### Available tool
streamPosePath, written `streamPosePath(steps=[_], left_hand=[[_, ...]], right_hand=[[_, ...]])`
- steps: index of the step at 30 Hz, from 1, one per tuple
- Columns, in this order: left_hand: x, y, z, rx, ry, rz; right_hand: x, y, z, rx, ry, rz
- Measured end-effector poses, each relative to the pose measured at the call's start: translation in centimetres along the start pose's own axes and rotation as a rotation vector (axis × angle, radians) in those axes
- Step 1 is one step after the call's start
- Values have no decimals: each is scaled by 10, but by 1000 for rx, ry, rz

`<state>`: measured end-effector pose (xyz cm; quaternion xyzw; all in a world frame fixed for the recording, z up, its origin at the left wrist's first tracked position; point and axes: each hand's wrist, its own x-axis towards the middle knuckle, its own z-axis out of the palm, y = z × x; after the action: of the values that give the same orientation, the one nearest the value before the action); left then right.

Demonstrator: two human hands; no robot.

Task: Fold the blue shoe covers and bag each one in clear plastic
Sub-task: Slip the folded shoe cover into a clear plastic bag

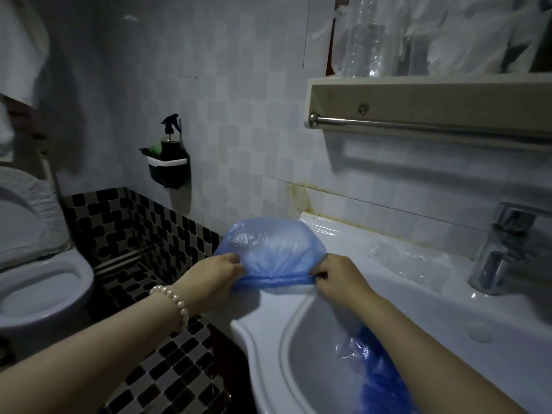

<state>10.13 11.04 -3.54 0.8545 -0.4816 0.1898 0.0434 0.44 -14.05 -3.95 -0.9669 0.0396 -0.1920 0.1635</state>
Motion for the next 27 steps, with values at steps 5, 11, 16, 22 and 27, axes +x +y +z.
streamPosePath(steps=[5, 11, 16, 22, 27], left_hand=[[-7, 8, -14, -32, 73, 80], [-10, 5, -11, 118, 29, 181], [-10, 7, -8, 182, -77, 159], [-9, 21, -21, 189, -206, 200], [7, 37, -27, 133, -315, 84]], right_hand=[[-2, 0, -4, 396, 105, 125], [-6, 13, -5, -106, 122, -187], [-9, 12, 1, -390, 16, -203], [-10, 1, 10, -488, 158, -364], [-7, -14, 10, -451, 190, -235]])
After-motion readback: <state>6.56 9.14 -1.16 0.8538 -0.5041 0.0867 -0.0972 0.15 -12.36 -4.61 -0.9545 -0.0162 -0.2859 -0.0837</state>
